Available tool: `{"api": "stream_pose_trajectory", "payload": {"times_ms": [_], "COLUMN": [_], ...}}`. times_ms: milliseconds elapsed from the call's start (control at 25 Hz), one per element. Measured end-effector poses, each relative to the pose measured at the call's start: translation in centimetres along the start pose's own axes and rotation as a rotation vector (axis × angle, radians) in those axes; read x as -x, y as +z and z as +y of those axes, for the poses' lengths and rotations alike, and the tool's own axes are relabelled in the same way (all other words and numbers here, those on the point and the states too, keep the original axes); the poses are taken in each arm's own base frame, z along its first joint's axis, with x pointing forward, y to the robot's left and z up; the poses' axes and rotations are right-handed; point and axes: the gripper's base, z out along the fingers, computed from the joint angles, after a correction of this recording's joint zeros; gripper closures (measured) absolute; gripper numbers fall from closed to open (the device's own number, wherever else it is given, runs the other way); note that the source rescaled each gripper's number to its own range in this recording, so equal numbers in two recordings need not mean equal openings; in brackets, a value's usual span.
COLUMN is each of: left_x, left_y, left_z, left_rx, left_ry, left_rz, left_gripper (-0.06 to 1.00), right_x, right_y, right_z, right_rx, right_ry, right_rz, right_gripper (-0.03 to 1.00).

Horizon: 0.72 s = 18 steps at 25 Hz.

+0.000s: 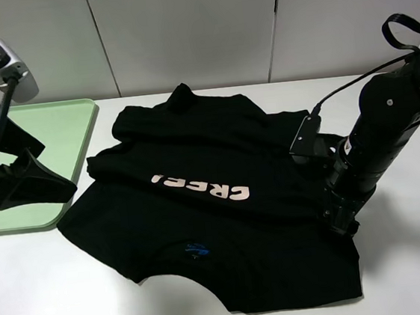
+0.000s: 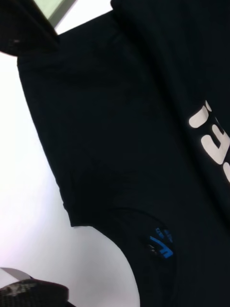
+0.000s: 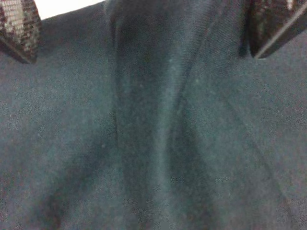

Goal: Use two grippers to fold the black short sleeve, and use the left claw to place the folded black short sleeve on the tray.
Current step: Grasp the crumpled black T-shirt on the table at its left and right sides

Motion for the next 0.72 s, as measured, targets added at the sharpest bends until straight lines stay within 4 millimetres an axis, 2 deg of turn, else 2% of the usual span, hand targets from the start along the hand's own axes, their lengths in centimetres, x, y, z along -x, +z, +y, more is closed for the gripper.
{"api": "stream_pose_trajectory", "payload": {"times_ms": [80,160,200,280,360,440,600,680,720], "left_x": [0.0,0.0,0.0,0.0,-0.02,-0.05,-0.1,-0.1,-0.12], "left_y": [0.0,0.0,0.0,0.0,0.0,0.0,0.0,0.0,0.02], "left_z": [0.0,0.0,0.0,0.0,-0.03,-0.06,-0.11,-0.11,-0.09], "left_rx": [0.0,0.0,0.0,0.0,-0.003,-0.006,-0.013,-0.013,-0.012], "left_ry": [0.0,0.0,0.0,0.0,0.0,0.0,0.0,0.0,0.001], "left_rz": [0.0,0.0,0.0,0.0,0.003,0.006,0.011,0.011,0.013], "left_gripper": [0.03,0.03,0.03,0.03,0.03,0.03,0.03,0.03,0.03], "right_x": [0.0,0.01,0.01,0.01,0.0,-0.02,-0.07,-0.15,-0.23], "right_y": [0.0,0.0,0.0,0.0,0.0,0.0,0.0,0.0,0.0], "right_z": [-0.02,-0.04,-0.04,-0.04,-0.04,-0.03,0.01,0.06,0.11], "right_rx": [-0.002,-0.004,-0.004,-0.004,-0.004,-0.003,0.001,0.007,0.012], "right_ry": [-0.003,-0.005,-0.005,-0.006,-0.006,-0.006,-0.006,-0.006,-0.006], "right_rz": [0.0,-0.001,-0.001,-0.001,0.0,0.002,0.008,0.017,0.025], "right_gripper": [0.08,0.19,0.19,0.34,0.56,0.63,0.66,0.73,0.82]}}
